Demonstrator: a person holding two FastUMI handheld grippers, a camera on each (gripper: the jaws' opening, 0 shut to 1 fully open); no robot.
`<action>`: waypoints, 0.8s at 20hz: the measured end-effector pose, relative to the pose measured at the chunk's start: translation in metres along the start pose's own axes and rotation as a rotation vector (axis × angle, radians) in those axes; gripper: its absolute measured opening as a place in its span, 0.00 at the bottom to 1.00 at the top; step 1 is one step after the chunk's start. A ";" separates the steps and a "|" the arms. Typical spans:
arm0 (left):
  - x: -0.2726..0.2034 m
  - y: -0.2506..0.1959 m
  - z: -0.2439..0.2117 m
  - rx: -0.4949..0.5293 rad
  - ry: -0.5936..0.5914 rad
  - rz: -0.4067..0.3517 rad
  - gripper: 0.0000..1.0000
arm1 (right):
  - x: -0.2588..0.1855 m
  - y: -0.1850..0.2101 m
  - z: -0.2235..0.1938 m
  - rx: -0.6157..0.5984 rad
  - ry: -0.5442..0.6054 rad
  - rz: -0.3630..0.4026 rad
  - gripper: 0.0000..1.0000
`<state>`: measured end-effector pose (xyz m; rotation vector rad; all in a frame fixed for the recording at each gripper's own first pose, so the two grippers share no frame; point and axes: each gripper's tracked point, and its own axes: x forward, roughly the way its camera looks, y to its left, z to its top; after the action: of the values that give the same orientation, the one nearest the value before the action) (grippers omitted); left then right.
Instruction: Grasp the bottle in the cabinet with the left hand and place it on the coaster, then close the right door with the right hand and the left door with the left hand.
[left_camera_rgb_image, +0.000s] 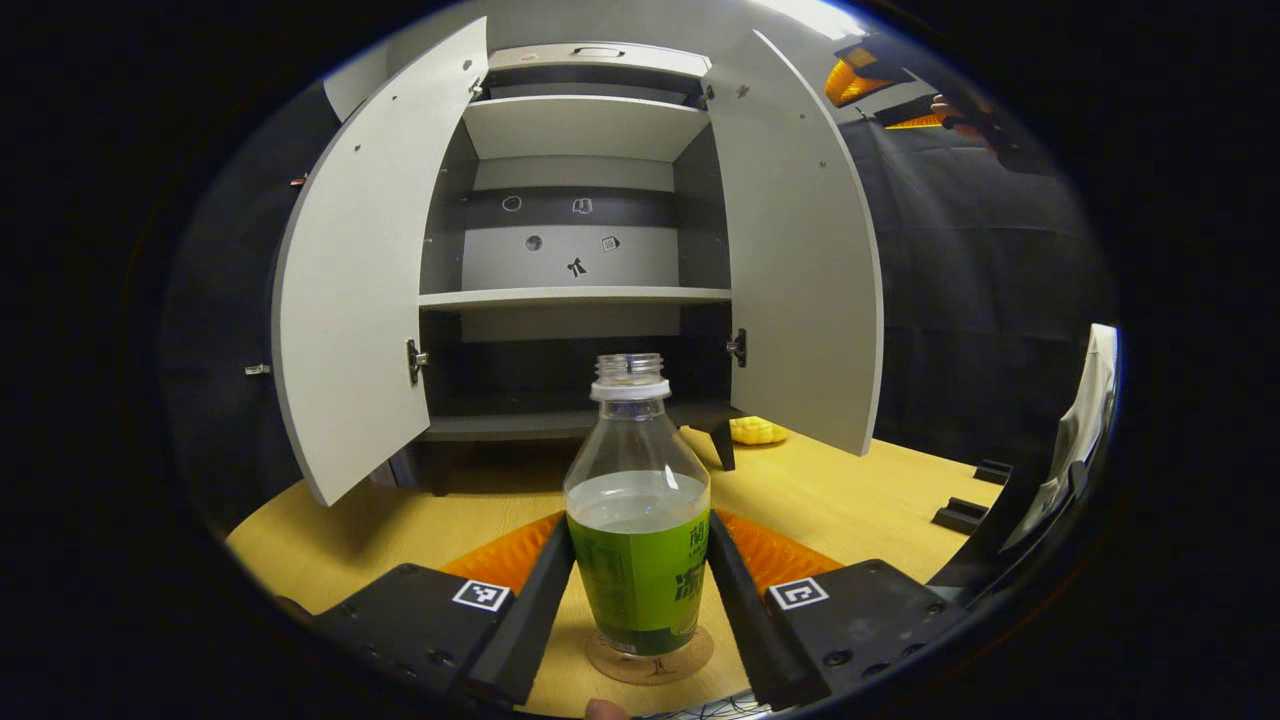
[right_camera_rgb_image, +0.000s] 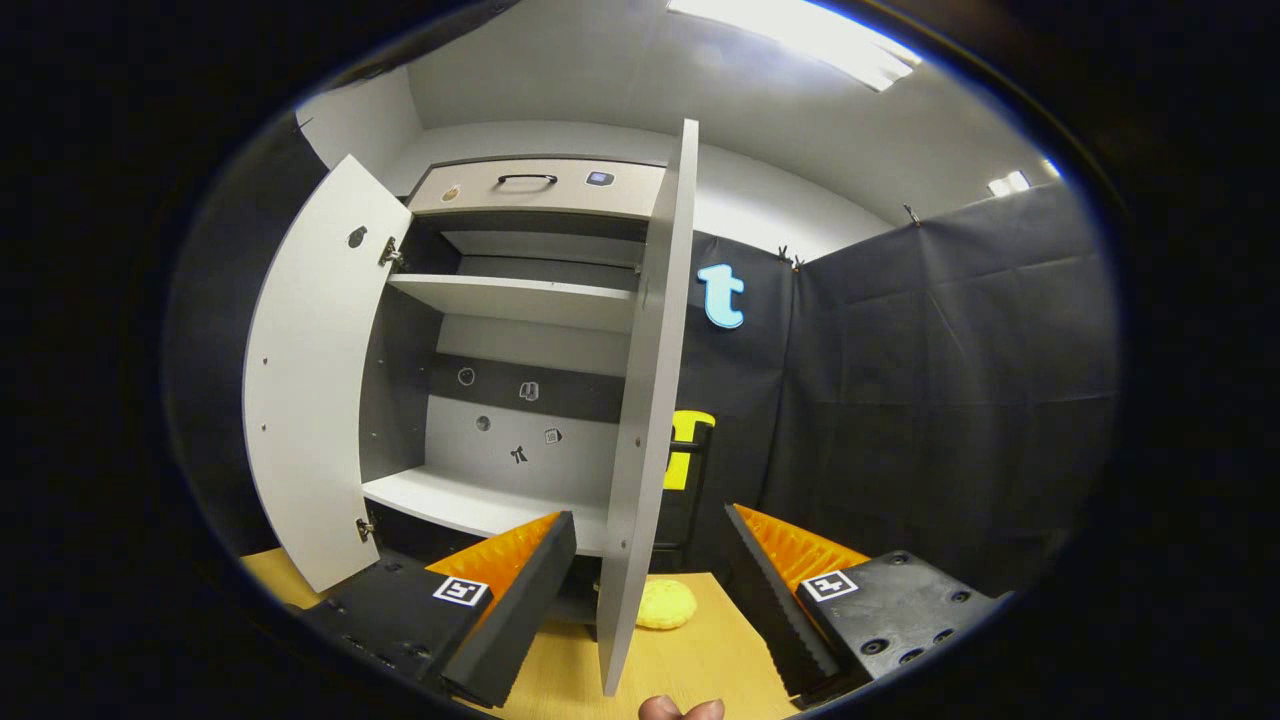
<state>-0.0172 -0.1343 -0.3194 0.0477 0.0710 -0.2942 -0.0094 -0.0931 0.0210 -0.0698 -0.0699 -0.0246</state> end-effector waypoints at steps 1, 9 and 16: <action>0.002 -0.001 -0.003 -0.005 -0.003 -0.006 0.79 | 0.001 -0.001 0.000 -0.010 0.000 -0.005 0.98; 0.001 -0.003 -0.022 -0.001 -0.001 -0.031 0.80 | 0.000 -0.011 -0.004 0.000 0.026 -0.051 0.98; -0.003 -0.011 -0.041 0.010 0.060 -0.068 0.90 | -0.003 -0.007 -0.003 -0.019 0.023 -0.061 0.97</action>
<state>-0.0264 -0.1417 -0.3604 0.0638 0.1305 -0.3613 -0.0123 -0.1004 0.0186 -0.0859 -0.0484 -0.0868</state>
